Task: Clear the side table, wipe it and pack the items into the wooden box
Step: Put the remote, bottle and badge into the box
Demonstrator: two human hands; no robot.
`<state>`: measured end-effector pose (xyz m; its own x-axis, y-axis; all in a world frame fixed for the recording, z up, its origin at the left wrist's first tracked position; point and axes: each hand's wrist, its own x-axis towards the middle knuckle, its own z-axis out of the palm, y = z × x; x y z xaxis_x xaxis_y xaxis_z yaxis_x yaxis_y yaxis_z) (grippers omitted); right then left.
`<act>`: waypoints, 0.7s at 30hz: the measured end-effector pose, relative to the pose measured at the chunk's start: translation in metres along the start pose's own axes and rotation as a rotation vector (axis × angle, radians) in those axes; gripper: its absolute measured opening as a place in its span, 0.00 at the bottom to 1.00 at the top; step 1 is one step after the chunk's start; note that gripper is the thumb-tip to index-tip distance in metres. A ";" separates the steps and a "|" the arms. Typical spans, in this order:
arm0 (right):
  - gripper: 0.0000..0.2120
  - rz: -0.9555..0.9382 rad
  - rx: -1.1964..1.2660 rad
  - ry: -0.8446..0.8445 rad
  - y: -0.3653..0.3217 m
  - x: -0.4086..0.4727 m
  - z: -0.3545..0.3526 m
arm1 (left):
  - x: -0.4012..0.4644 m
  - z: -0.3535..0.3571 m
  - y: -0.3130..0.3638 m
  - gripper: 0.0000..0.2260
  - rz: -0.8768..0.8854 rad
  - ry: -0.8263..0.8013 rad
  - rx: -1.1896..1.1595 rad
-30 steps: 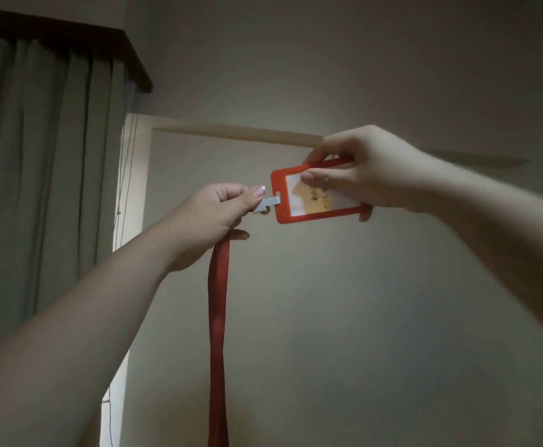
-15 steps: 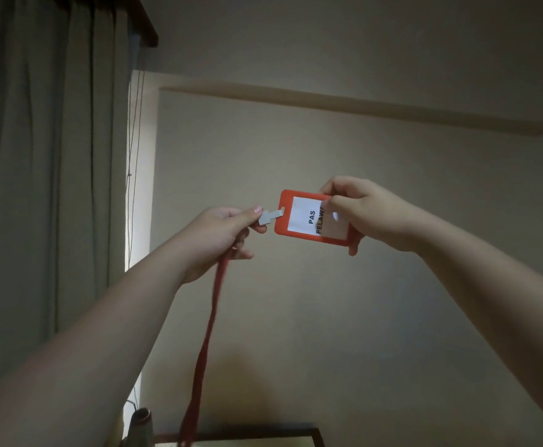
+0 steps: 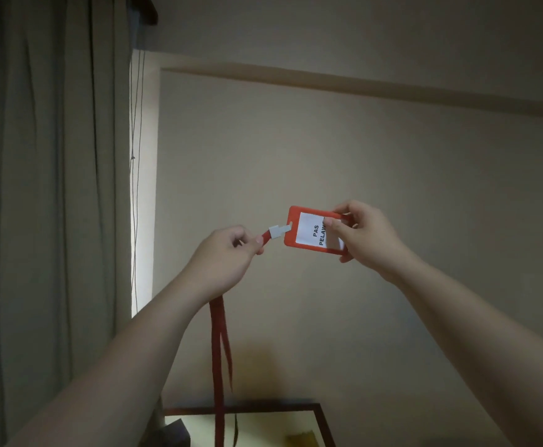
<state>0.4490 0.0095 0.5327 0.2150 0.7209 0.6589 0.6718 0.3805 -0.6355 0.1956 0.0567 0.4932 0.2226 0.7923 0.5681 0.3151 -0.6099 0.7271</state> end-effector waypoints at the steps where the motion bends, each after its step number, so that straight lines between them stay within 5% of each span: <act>1: 0.02 0.008 -0.010 0.005 0.003 -0.002 0.003 | -0.003 0.003 -0.003 0.13 0.014 -0.012 0.036; 5: 0.02 0.076 0.075 -0.036 0.008 -0.009 0.016 | -0.011 0.015 -0.019 0.13 0.038 -0.076 0.086; 12: 0.06 0.228 0.572 -0.172 -0.005 -0.020 0.014 | -0.017 0.015 -0.063 0.16 0.013 -0.224 -0.019; 16: 0.14 0.285 0.640 -0.443 -0.011 -0.037 0.016 | -0.014 0.019 -0.063 0.17 -0.054 -0.405 -0.102; 21: 0.15 0.326 0.480 -0.745 -0.001 -0.053 0.022 | 0.010 0.004 -0.023 0.08 0.121 -0.445 -0.063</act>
<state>0.4215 -0.0164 0.4893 -0.2788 0.9554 0.0978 0.2592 0.1729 -0.9502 0.1944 0.0788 0.4806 0.6327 0.6371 0.4402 0.2085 -0.6877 0.6954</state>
